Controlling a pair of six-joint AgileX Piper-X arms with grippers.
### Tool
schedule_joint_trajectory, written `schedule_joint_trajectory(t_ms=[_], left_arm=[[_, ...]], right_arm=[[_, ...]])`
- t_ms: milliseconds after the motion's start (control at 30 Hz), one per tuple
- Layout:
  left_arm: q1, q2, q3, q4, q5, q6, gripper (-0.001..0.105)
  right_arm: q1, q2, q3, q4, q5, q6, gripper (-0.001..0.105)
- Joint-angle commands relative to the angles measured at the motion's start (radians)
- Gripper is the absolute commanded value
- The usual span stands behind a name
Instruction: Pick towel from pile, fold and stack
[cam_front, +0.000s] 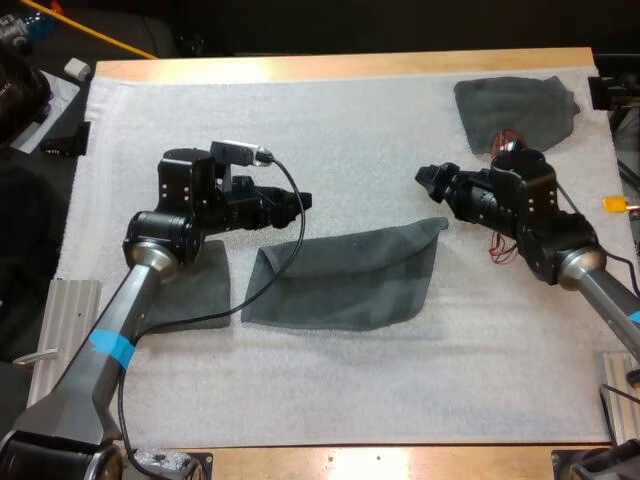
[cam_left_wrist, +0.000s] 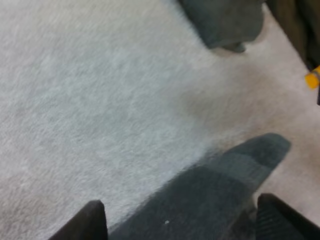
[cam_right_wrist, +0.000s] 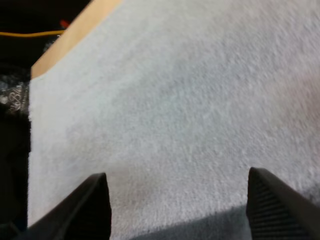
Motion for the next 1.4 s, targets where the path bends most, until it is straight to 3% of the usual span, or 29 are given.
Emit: schedule_joint_trajectory(t_ms=[0,167,333,467,700,767,867,900,933,1033,1367], left_arm=[[0.002,-0.019,-0.017,0.015,0.029,0.006,0.059],[0.002,-0.114,-0.015,0.148,-0.003,0.090,0.057],[0.003,-0.238,-0.017,0.303,-0.053,0.159,0.057],[0.003,-0.346,-0.020,0.417,-0.088,0.191,0.057],[0.003,-0.506,-0.021,0.591,-0.108,0.211,0.057],[0.005,-0.547,-0.020,0.646,-0.112,0.214,0.056],[-0.001,-0.542,-0.019,0.616,-0.097,0.201,0.057],[-0.002,-0.571,-0.019,0.640,-0.097,0.202,0.057],[-0.003,-0.584,-0.019,0.656,-0.099,0.202,0.057],[-0.004,-0.615,-0.019,0.698,-0.101,0.202,0.057],[-0.002,-0.664,-0.004,0.791,-0.106,0.204,0.057]], right_arm=[[-0.002,-0.033,-0.005,0.005,-0.031,-0.092,0.058],[0.006,-0.106,-0.002,0.135,-0.044,-0.228,0.058],[0.020,-0.185,0.002,0.254,-0.061,-0.289,0.053],[0.056,-0.238,0.002,0.328,-0.074,-0.328,0.040],[0.160,-0.302,0.005,0.441,-0.061,-0.360,0.003],[0.217,-0.310,0.005,0.488,-0.032,-0.359,0.000],[0.197,-0.305,-0.004,0.464,-0.044,-0.358,0.015],[0.228,-0.306,-0.001,0.500,-0.033,-0.366,0.029],[0.245,-0.309,0.000,0.515,-0.026,-0.369,0.035],[0.280,-0.309,0.009,0.555,-0.015,-0.368,0.050],[0.359,-0.226,0.109,0.547,0.038,-0.318,0.051]])
